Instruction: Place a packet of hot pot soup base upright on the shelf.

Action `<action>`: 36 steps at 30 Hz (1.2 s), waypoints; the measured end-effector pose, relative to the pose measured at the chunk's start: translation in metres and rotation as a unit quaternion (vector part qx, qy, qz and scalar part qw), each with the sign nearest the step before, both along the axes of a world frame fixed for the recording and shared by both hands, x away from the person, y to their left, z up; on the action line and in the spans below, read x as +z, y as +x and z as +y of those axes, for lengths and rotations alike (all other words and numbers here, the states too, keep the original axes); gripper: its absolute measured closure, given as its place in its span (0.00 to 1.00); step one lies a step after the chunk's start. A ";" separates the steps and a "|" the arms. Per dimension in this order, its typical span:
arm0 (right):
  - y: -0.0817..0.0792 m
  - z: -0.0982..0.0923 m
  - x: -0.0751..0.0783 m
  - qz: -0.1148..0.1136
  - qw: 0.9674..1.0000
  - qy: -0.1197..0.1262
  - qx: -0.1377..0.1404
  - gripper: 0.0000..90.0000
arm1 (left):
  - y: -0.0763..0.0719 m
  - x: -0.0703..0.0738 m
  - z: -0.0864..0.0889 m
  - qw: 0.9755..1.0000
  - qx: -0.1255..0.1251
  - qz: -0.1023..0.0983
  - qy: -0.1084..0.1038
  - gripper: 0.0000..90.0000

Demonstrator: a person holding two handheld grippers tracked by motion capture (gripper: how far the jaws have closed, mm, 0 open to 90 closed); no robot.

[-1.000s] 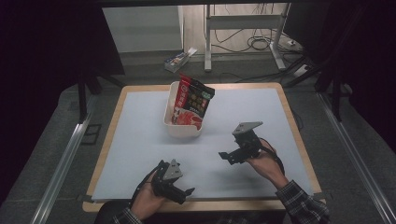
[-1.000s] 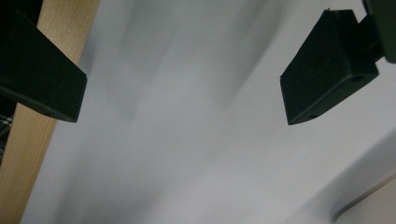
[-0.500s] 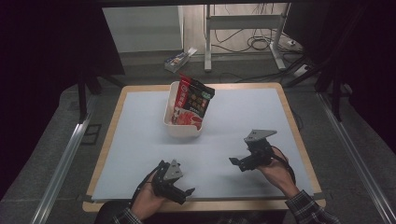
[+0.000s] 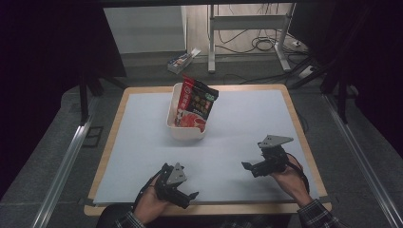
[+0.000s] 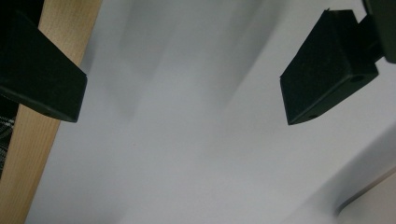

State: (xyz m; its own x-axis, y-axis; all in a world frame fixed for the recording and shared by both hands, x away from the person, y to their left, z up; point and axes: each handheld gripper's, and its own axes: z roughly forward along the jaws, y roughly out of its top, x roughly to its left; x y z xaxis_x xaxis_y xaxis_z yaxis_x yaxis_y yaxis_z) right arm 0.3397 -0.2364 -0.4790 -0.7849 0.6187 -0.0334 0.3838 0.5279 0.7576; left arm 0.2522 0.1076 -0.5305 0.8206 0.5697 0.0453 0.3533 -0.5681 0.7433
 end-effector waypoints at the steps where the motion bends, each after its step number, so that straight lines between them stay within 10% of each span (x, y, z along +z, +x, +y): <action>1: -0.001 -0.001 0.000 -0.001 1.000 -0.001 -0.002 0.00 | 0.000 0.000 0.000 1.000 0.000 0.000 0.000 0.00; 36: -0.018 -0.064 -0.012 -0.005 0.997 -0.015 -0.077 0.00 | 0.000 -0.002 -0.002 1.000 -0.003 -0.001 0.013 0.00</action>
State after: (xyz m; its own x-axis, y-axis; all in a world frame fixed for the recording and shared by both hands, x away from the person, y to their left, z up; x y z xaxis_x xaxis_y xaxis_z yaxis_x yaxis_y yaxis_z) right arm 0.3213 -0.3005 -0.4910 -0.6807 0.7299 -0.0615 0.4543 0.4865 0.7463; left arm 0.2522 0.1053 -0.5328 0.8239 0.5635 0.0612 0.3488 -0.5892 0.7289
